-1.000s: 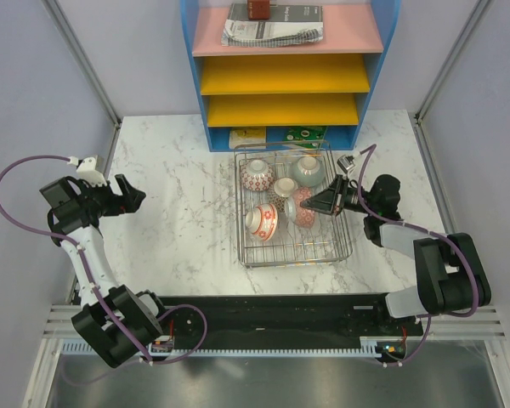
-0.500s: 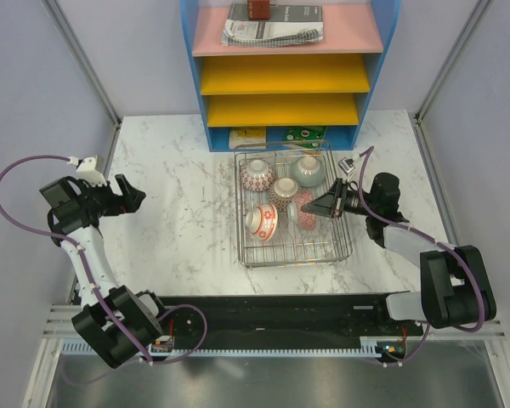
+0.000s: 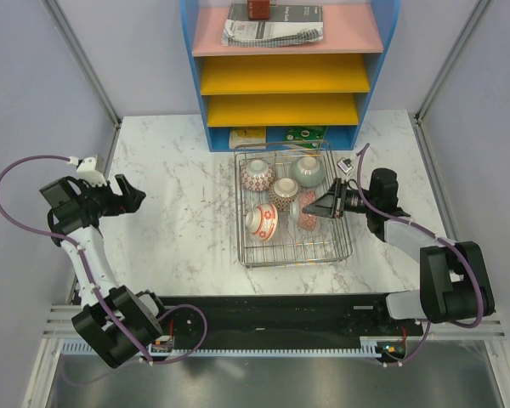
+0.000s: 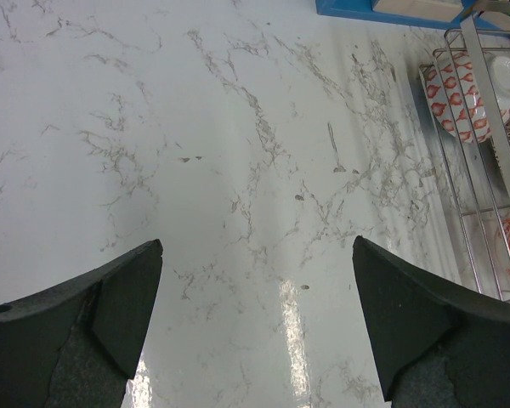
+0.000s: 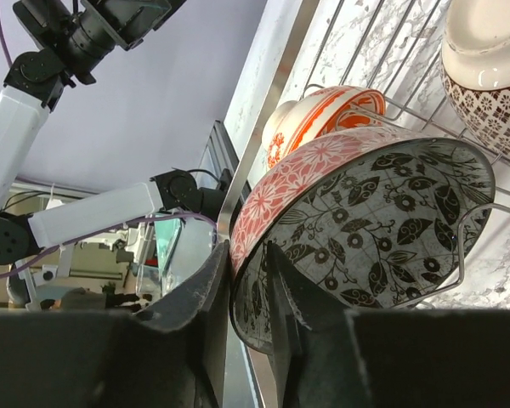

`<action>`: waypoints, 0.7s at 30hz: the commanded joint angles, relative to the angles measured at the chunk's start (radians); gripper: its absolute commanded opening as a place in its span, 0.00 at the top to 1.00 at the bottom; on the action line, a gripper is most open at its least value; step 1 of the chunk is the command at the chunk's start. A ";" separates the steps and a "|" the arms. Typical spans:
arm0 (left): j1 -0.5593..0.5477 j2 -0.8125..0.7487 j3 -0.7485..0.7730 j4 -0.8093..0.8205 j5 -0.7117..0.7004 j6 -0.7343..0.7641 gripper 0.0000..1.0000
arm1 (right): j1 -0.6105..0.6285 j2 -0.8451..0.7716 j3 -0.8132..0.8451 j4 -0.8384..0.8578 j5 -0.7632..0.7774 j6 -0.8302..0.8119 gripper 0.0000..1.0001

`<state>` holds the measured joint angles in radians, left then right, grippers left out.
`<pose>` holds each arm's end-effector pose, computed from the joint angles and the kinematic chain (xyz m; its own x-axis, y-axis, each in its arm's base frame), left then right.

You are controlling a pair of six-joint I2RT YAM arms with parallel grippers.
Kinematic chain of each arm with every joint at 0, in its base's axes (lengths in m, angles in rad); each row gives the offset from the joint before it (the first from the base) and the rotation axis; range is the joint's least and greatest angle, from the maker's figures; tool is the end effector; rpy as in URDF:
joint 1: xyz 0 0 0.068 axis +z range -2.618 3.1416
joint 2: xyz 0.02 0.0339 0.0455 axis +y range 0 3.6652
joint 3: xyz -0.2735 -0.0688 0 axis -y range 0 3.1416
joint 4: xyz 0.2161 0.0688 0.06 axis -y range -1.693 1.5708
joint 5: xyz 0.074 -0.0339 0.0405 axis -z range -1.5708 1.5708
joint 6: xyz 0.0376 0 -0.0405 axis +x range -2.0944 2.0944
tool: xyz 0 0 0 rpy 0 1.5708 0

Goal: Load the bowls into the dish rack

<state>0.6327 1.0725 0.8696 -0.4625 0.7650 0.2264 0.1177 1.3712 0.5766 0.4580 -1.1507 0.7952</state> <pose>0.1707 0.0929 0.3065 -0.4823 -0.1529 -0.8626 0.1242 0.9628 -0.2401 0.2386 0.0628 0.2399 -0.8749 0.1898 -0.4455 -0.3986 0.2404 0.8851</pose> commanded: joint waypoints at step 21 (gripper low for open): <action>-0.005 -0.022 0.000 0.008 0.036 0.014 0.00 | -0.013 -0.032 0.114 -0.426 0.190 -0.356 0.21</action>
<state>0.6308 1.0725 0.8696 -0.4625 0.7670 0.2264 0.1127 1.3582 0.6594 0.1051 -1.0504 0.5224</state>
